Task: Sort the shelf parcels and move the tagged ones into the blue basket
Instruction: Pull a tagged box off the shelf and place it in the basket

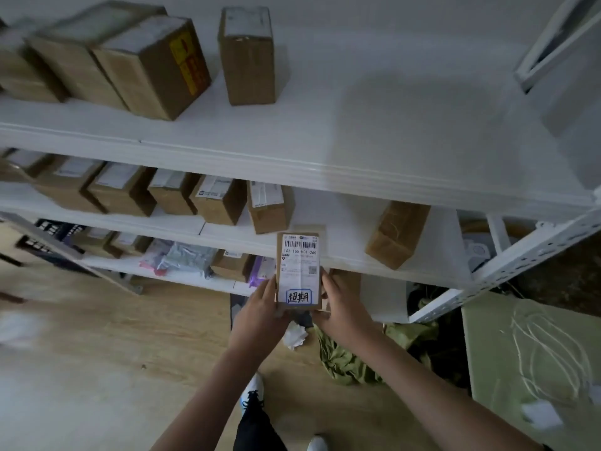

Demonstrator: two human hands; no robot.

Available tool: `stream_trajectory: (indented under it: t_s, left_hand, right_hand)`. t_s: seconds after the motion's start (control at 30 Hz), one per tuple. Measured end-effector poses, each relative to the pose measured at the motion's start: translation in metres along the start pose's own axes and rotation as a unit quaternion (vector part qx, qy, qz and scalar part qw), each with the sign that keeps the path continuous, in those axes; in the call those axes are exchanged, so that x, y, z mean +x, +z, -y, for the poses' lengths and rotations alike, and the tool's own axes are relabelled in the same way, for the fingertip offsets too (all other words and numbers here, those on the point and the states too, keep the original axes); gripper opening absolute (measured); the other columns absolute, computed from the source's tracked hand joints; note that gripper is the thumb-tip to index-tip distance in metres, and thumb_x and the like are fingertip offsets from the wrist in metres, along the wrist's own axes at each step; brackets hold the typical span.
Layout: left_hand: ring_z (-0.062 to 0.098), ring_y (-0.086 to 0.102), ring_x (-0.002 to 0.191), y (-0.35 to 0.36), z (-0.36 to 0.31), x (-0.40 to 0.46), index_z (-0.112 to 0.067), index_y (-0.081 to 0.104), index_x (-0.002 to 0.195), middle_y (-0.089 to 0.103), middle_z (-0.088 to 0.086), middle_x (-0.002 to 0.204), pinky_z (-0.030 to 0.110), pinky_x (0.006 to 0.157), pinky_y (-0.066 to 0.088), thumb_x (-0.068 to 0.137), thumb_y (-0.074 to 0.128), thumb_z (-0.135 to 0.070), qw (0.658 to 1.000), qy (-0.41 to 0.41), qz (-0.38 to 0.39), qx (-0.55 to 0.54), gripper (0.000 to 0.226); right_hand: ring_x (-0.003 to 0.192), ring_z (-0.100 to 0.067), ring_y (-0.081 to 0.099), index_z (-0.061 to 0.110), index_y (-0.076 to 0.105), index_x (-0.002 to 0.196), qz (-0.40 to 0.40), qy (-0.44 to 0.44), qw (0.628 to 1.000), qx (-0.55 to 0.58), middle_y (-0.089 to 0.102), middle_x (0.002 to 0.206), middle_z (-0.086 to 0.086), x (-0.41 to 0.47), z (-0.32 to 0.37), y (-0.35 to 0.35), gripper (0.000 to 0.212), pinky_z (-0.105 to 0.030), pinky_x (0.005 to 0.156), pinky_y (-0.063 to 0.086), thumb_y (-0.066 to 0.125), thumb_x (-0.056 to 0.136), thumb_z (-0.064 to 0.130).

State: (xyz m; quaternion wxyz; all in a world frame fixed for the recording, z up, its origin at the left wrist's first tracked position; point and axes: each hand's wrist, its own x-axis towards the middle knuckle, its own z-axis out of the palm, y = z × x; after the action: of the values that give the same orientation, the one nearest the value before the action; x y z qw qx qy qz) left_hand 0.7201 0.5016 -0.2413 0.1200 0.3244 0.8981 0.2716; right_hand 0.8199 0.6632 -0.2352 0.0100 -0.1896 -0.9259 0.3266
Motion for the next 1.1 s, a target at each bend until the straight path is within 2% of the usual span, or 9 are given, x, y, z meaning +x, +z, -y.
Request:
stream_trajectory:
  t_s: [0.13,0.3,0.37,0.47,0.57,0.7,0.8,0.93,1.1]
  left_hand:
    - [0.016,0.059,0.111,-0.026,0.029,-0.035,-0.029,0.04,0.142,0.051,-0.006,0.132,0.041,0.082,0.058,0.075,0.066,-0.047,0.997,-0.051,-0.018,-0.06,0.074]
    - [0.02,0.06,0.109,-0.07,0.077,-0.071,-0.025,0.038,0.145,0.052,-0.005,0.131,0.042,0.08,0.056,0.08,0.065,-0.031,0.988,-0.112,-0.089,-0.05,0.071]
    - [0.018,0.058,0.111,-0.089,0.102,-0.087,-0.024,0.04,0.144,0.05,-0.005,0.132,0.03,0.079,0.054,0.082,0.069,-0.023,0.983,-0.143,-0.11,-0.04,0.069]
    - [0.014,0.057,0.109,-0.123,0.144,-0.111,-0.024,0.041,0.143,0.05,-0.008,0.131,0.009,0.065,0.039,0.083,0.07,-0.017,0.97,-0.194,-0.146,-0.029,0.067]
    - [0.016,0.059,0.107,-0.159,0.192,-0.135,-0.024,0.041,0.142,0.05,-0.01,0.131,0.014,0.064,0.038,0.082,0.07,-0.02,0.954,-0.246,-0.173,-0.015,0.066]
    - [0.02,0.06,0.108,-0.212,0.271,-0.156,-0.025,0.042,0.14,0.05,-0.009,0.132,0.035,0.074,0.053,0.079,0.07,-0.024,0.938,-0.286,-0.194,-0.008,0.068]
    - [0.018,0.059,0.108,-0.256,0.331,-0.161,-0.024,0.04,0.142,0.05,-0.01,0.131,0.034,0.074,0.053,0.08,0.069,-0.025,0.928,-0.305,-0.214,0.006,0.069]
    - [0.017,0.059,0.108,-0.315,0.408,-0.158,-0.022,0.039,0.142,0.05,-0.008,0.13,0.033,0.074,0.054,0.082,0.066,-0.03,0.925,-0.314,-0.212,0.017,0.066]
    - [0.019,0.06,0.106,-0.395,0.502,-0.141,-0.02,0.041,0.14,0.054,-0.006,0.125,0.035,0.075,0.055,0.082,0.066,-0.027,0.92,-0.321,-0.219,0.045,0.064]
  right_hand:
    - [0.111,-0.01,0.056,0.032,0.02,0.154,0.043,-0.041,0.998,-0.005,0.036,0.144,0.007,0.004,0.038,0.022,0.083,-0.032,0.082,0.058,0.071,0.088,0.03]
    - [0.122,-0.012,0.051,0.03,0.022,0.155,0.097,-0.105,0.99,-0.008,0.04,0.141,0.009,0.029,0.101,0.059,0.08,-0.03,0.085,0.054,0.069,0.09,0.033]
    - [0.128,-0.013,0.048,0.031,0.025,0.153,0.124,-0.13,0.984,0.001,0.04,0.142,0.008,0.041,0.132,0.08,0.077,-0.026,0.088,0.051,0.069,0.089,0.034]
    - [0.128,-0.012,0.048,0.031,0.023,0.154,0.162,-0.168,0.972,0.003,0.036,0.145,0.009,0.058,0.188,0.117,0.079,-0.025,0.094,0.048,0.069,0.089,0.031]
    - [0.121,-0.013,0.053,0.034,0.022,0.152,0.192,-0.206,0.959,-0.004,0.038,0.139,0.009,0.075,0.246,0.161,0.081,-0.036,0.092,0.054,0.067,0.086,0.033]
    - [0.114,-0.01,0.053,0.027,0.031,0.15,0.216,-0.243,0.946,-0.01,0.043,0.136,0.008,0.1,0.331,0.218,0.074,-0.026,0.087,0.05,0.068,0.086,0.035]
    - [0.112,-0.01,0.054,0.024,0.036,0.147,0.218,-0.267,0.938,-0.013,0.046,0.137,0.004,0.126,0.395,0.258,0.069,-0.023,0.084,0.049,0.069,0.087,0.036]
    - [0.118,-0.01,0.051,0.026,0.031,0.152,0.221,-0.28,0.934,0.0,0.043,0.14,0.003,0.163,0.481,0.308,0.076,-0.023,0.093,0.049,0.07,0.087,0.028]
    - [0.128,-0.018,0.049,0.027,0.027,0.153,0.218,-0.295,0.93,-0.008,0.04,0.145,0.002,0.219,0.582,0.372,0.08,-0.036,0.101,0.05,0.068,0.084,0.037]
